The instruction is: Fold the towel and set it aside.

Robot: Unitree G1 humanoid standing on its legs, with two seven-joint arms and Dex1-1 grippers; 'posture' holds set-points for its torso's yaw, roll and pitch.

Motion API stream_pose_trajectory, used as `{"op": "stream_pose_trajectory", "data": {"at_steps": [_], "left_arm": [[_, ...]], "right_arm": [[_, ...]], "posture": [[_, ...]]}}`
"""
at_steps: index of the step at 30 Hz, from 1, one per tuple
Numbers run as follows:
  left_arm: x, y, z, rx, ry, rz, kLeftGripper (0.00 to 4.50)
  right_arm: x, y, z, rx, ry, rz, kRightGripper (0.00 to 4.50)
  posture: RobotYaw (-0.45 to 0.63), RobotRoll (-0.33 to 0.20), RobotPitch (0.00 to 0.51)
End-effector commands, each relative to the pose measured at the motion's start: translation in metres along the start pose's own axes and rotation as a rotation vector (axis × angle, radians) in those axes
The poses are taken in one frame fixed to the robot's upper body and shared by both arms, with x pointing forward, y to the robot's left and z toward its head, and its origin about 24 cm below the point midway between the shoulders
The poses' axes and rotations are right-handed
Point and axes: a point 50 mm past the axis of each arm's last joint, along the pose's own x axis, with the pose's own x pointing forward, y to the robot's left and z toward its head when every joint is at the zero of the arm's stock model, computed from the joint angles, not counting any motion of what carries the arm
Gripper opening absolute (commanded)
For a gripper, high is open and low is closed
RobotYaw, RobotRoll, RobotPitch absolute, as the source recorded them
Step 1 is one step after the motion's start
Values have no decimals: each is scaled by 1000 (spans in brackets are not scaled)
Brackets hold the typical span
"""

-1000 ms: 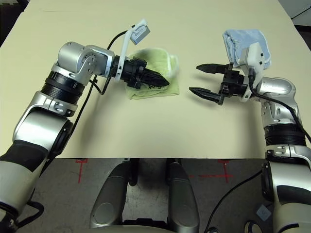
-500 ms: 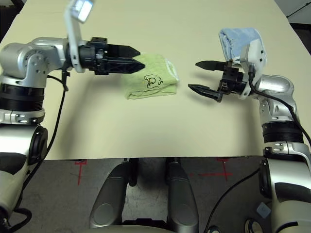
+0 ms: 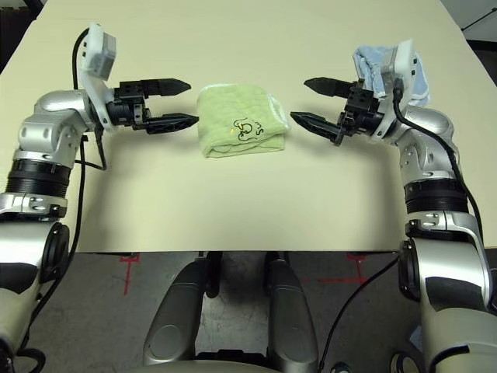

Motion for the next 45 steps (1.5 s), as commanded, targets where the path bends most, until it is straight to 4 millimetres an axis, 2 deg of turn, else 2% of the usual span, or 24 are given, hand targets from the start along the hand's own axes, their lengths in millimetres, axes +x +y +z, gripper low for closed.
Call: {"op": "stream_pose_trajectory", "data": {"at_steps": [1, 10, 16, 19, 28, 32, 36, 40, 45], "left_arm": [[2, 2, 1, 15, -2, -11, 4500], [4, 3, -3, 27, -6, -13, 4500], [4, 4, -4, 23, -8, -10, 4500], [3, 6, -2, -3, -9, -16, 3615], [-4, 6, -2, -16, -1, -28, 133], [1, 9, 1, -26, -22, -5, 57], [20, 9, 0, -32, -35, 4, 57], [45, 7, -4, -45, -29, 4, 57], [68, -2, -16, -52, 38, -52, 57]], "right_arm": [[-5, 1, -5, 4, -6, 6, 3645], [1, 6, -6, -1, -14, 27, 127], [6, 9, -4, -4, -15, 37, 58], [7, 9, -2, -4, -15, 37, 0], [12, 9, 5, 5, -40, 22, 0], [20, 7, 12, 22, -80, 3, 0], [41, 6, 15, 39, -113, -9, 0], [59, 8, 9, 54, -90, 4, 0], [70, 12, -7, 71, -33, 9, 0]], "posture": [[62, 0, 294], [66, 0, 299], [67, 0, 302], [67, 0, 302], [61, 0, 312], [62, 0, 314], [68, 0, 313], [77, 0, 314], [74, 0, 316]]}}
